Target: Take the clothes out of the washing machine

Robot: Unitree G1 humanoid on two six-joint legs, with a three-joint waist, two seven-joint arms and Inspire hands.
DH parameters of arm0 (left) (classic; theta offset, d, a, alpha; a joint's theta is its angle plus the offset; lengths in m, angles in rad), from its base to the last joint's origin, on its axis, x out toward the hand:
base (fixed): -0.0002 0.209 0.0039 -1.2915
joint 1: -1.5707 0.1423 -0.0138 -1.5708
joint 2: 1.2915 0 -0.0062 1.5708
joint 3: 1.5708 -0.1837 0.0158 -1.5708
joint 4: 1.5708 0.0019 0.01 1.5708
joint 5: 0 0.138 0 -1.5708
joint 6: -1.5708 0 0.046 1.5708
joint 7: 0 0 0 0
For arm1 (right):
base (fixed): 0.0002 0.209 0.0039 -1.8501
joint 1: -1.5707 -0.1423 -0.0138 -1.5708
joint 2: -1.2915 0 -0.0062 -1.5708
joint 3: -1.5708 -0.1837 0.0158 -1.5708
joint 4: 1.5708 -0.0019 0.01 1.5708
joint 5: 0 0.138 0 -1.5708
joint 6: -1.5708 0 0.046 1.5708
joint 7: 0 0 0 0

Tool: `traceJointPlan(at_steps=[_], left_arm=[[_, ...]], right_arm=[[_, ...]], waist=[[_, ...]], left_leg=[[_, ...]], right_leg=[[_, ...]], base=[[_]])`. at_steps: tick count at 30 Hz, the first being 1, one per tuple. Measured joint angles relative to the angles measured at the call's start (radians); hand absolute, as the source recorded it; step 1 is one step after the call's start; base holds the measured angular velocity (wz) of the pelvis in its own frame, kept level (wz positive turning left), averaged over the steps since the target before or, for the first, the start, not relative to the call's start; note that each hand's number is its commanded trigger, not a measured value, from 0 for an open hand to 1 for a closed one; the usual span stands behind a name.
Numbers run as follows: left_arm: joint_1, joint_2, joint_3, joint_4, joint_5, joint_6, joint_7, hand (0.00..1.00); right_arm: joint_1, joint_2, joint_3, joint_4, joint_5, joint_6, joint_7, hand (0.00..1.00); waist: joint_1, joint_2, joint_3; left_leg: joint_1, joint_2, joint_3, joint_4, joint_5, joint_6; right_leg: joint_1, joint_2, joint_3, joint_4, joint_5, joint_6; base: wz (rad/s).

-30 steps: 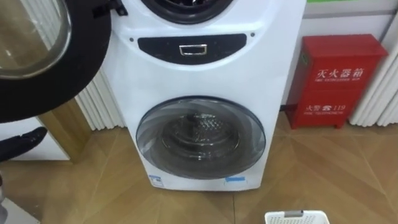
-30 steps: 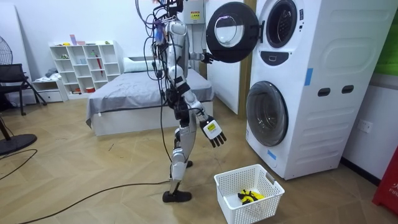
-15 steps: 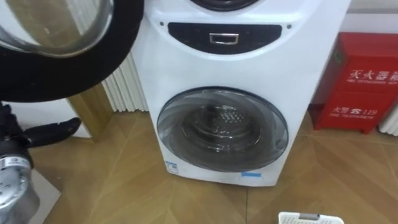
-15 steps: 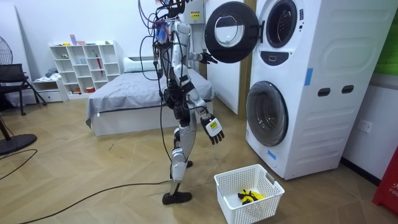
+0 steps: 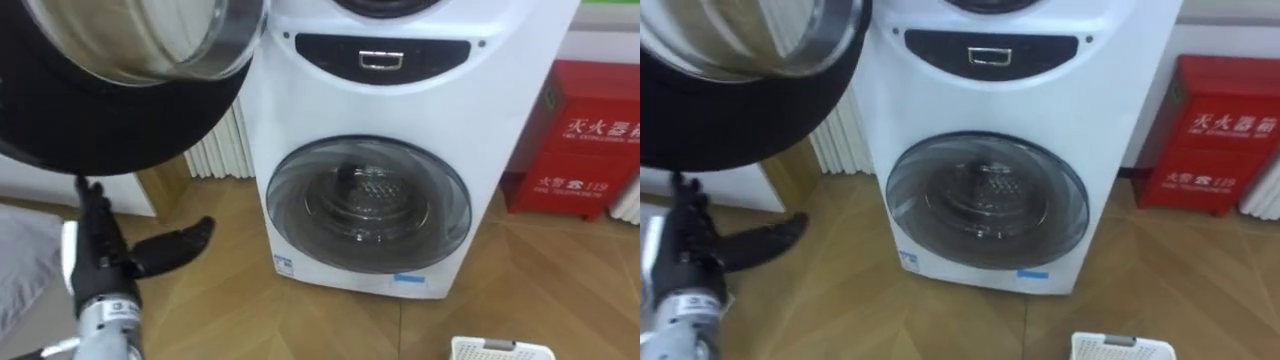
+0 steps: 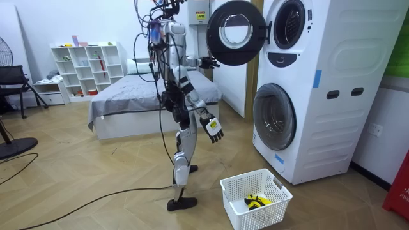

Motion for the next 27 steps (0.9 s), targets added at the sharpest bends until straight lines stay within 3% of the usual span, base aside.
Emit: traceJointPlan(at_steps=[2,4,5,7,9,10,16,20,23,27], left_arm=[[0.009,0.007,-0.064,0.000,0.005,-0.012,-0.071,0.00],[-0.031,0.056,-0.219,0.000,0.053,-0.105,-0.267,0.00],[-0.051,0.064,-0.258,0.001,0.054,-0.127,-0.311,0.00],[-0.098,0.078,-0.371,0.008,0.054,-0.209,-0.449,0.00],[-0.099,0.080,-0.424,0.027,0.067,-0.243,-0.518,0.00],[-0.093,0.082,-0.444,0.053,0.071,-0.253,-0.561,0.00],[-0.039,0.116,-0.464,0.120,0.090,-0.253,-0.721,0.00],[-0.037,0.115,-0.466,0.125,0.126,-0.254,-0.753,0.00],[-0.036,0.110,-0.469,0.127,0.146,-0.255,-0.767,0.00],[-0.038,0.107,-0.490,0.139,0.178,-0.256,-0.778,0.00]], right_arm=[[-0.004,0.006,0.001,0.000,0.006,0.000,0.000,0.00],[-0.017,0.008,0.005,-0.013,0.008,-0.003,0.000,0.00],[-0.018,0.008,0.008,-0.019,0.008,-0.005,-0.001,0.00],[-0.016,0.013,0.032,-0.029,0.010,-0.011,-0.002,0.00],[-0.002,0.017,0.046,-0.025,0.034,-0.011,-0.007,0.00],[0.008,0.015,0.062,-0.021,0.061,-0.010,-0.020,0.00],[0.024,0.015,0.120,-0.016,0.160,-0.010,-0.070,0.00],[0.004,0.017,0.153,-0.004,0.165,-0.010,-0.079,0.00],[-0.006,0.016,0.171,-0.002,0.169,-0.011,-0.084,0.00],[-0.008,0.013,0.193,-0.002,0.165,-0.011,-0.101,0.00]], waist=[[-0.009,-0.006,-0.0004],[-0.044,-0.007,-0.0032],[-0.051,-0.007,-0.0050],[-0.094,-0.015,-0.0215],[-0.112,-0.027,-0.0214],[-0.111,-0.028,-0.0191],[-0.108,-0.036,-0.0125],[-0.104,-0.040,-0.0102],[-0.106,-0.049,-0.0035],[-0.111,-0.041,-0.0002]], left_leg=[[-0.001,0.001,0.002,0.000,0.007,-0.001],[0.001,-0.001,0.018,0.002,0.007,0.003],[0.002,-0.001,0.025,0.002,0.006,0.005],[0.014,0.000,0.060,-0.011,0.002,0.012],[0.042,0.006,0.089,-0.030,0.002,0.011],[0.055,0.014,0.104,-0.036,0.001,0.010],[0.075,0.031,0.116,-0.062,-0.003,-0.010],[0.088,0.033,0.127,-0.081,-0.007,-0.014],[0.097,0.038,0.137,-0.087,-0.014,-0.018],[0.103,0.043,0.156,-0.085,-0.032,-0.020]], right_leg=[[-0.005,-0.003,-0.006,0.002,-0.006,0.007],[-0.013,-0.016,-0.008,0.004,-0.003,0.012],[-0.016,-0.020,-0.005,0.004,-0.002,0.014],[-0.026,-0.031,0.016,0.004,0.016,0.021],[-0.025,-0.027,0.058,0.006,0.030,0.026],[-0.025,-0.021,0.071,0.005,0.033,0.019],[-0.026,-0.006,0.079,0.004,0.024,0.000],[-0.025,-0.007,0.070,0.006,0.023,-0.001],[-0.026,-0.006,0.052,0.007,0.023,-0.002],[-0.028,-0.006,0.052,0.005,0.023,-0.002]], base=[[-0.06],[-0.27],[-0.44],[-0.46],[-0.48],[-0.44],[-0.10],[-0.08],[-0.11],[-0.15]])
